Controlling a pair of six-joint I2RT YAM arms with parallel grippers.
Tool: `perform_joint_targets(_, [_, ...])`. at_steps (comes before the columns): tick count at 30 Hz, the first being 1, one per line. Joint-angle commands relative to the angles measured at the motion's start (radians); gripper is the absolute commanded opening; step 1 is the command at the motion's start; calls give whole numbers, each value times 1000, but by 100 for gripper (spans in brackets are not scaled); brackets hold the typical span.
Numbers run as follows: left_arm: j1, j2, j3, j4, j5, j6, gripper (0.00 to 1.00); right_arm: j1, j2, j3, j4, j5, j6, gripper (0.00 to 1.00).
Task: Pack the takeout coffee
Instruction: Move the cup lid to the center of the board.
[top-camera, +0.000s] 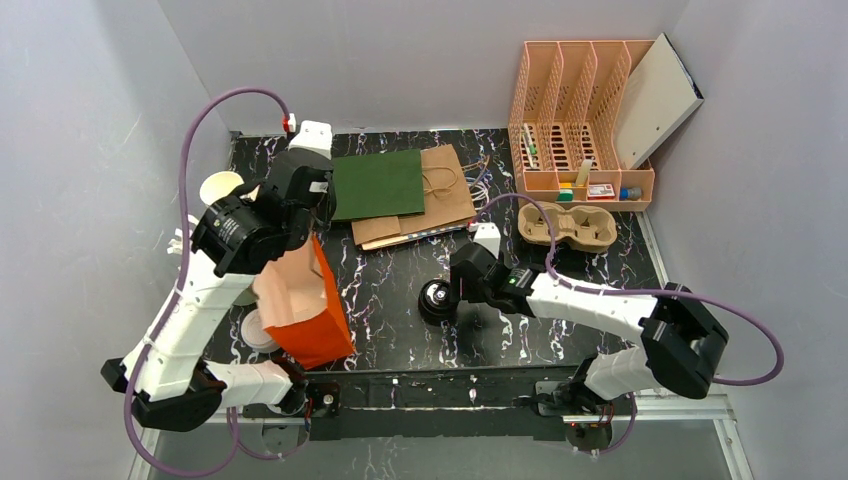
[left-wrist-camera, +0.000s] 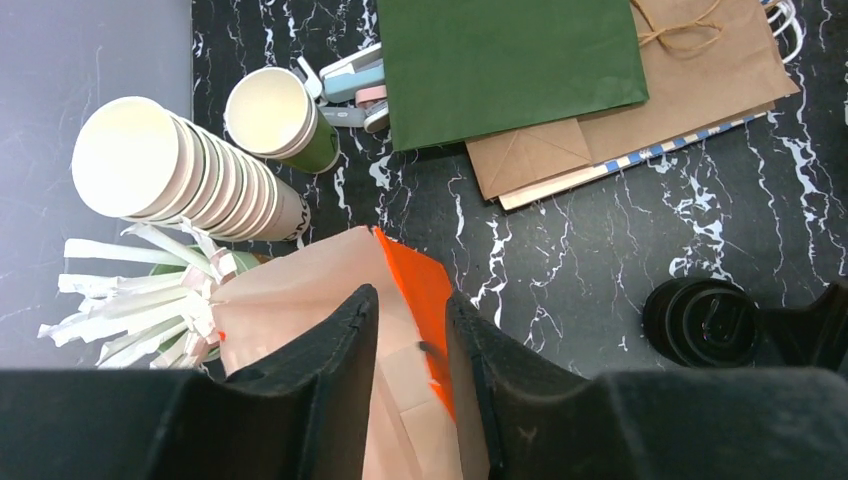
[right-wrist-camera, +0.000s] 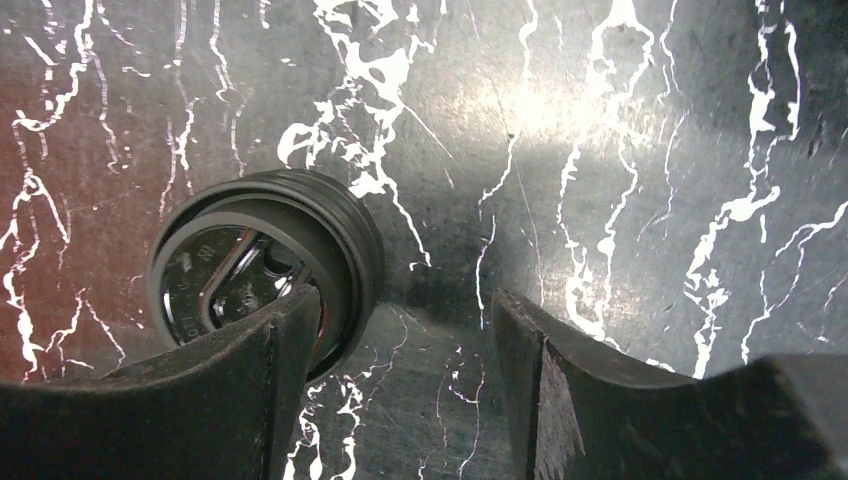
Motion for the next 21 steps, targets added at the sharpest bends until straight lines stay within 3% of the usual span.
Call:
perform_joint_targets(1, [4,-15,84,-87,23,-35,33,4,-50,83,-14,3,-103,74])
perform_joint_targets(4, [4,-21,139,-120,25,-51,43,4,-65,101,18,-62,-178,78])
perform_joint_targets(7, [5,-21,179,-159,35,-69,62,4,-53,128,18,-127,-219,82])
perform_joint_targets(10, [4,-10,219,-224,24,-93,72,5,-20,158,-11,-203,-221,86])
perform_joint_targets(13, [4,-9,268,-288,-17,-128,83,27,6,168,-23,-238,-213,97])
perform_joint_targets(18, [4,-52,270,-304,-129,-151,98,111,19,154,-51,-184,-149,98])
perform_joint_targets(21, [4,-58,238,-298,-136,-150,98,164,15,129,-61,-160,-86,98])
